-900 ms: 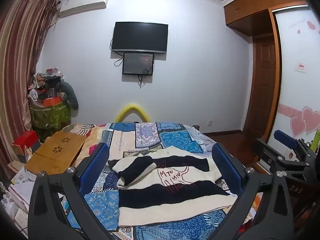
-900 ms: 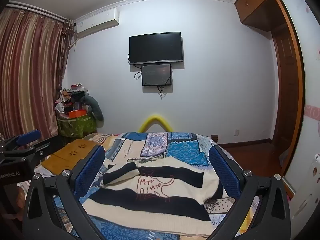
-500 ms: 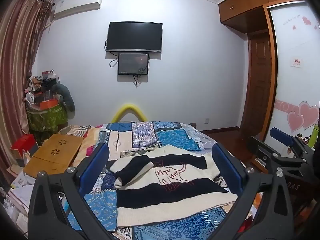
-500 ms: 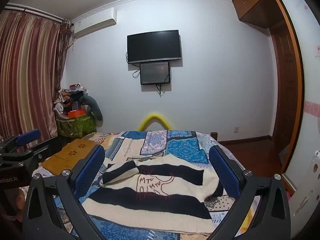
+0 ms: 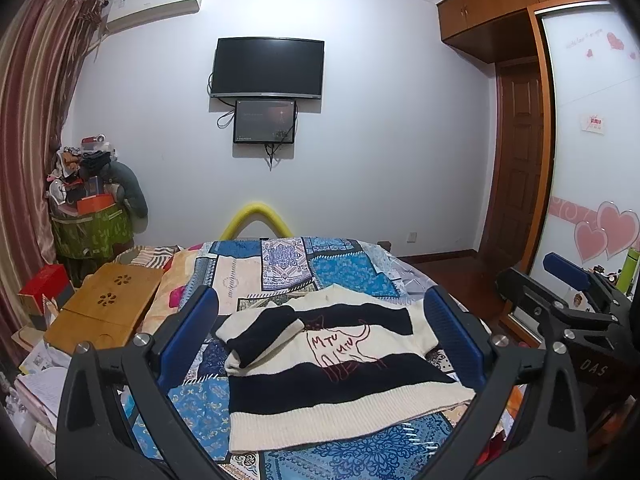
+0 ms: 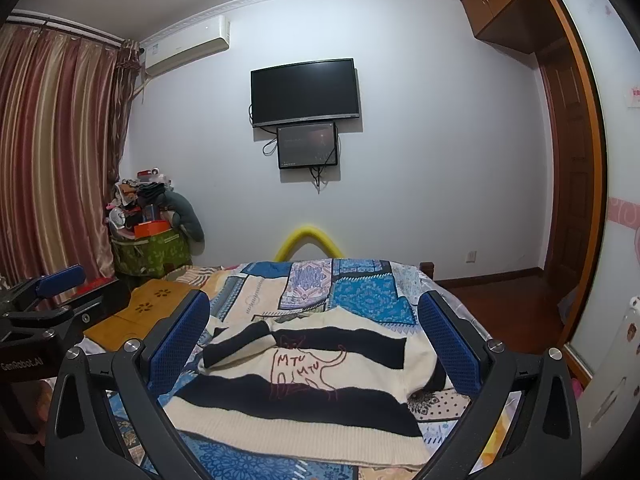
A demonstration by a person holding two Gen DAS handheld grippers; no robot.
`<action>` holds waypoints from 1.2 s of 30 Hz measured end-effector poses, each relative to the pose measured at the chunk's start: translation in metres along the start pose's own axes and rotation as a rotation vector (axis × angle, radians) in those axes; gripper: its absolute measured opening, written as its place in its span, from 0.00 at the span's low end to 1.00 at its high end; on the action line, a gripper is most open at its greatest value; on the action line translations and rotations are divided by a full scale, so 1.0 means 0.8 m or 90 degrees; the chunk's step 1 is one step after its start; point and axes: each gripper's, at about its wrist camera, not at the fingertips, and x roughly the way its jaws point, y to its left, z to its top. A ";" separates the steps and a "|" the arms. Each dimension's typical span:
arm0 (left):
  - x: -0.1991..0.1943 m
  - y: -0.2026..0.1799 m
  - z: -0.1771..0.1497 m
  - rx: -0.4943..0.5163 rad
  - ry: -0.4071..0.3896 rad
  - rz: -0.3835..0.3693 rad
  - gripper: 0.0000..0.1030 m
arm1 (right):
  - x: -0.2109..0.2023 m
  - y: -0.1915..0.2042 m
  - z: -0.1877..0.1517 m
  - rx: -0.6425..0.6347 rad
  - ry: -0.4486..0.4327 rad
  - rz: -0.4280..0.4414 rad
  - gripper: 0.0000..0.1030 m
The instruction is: Fold small clothes
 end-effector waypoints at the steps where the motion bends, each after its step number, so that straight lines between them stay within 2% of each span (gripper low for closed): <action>1: 0.001 0.000 0.000 0.000 0.000 0.000 1.00 | 0.000 -0.001 0.000 0.002 0.000 0.000 1.00; 36: 0.010 0.002 -0.006 -0.001 0.006 0.005 1.00 | 0.000 -0.005 0.001 0.010 0.005 -0.002 1.00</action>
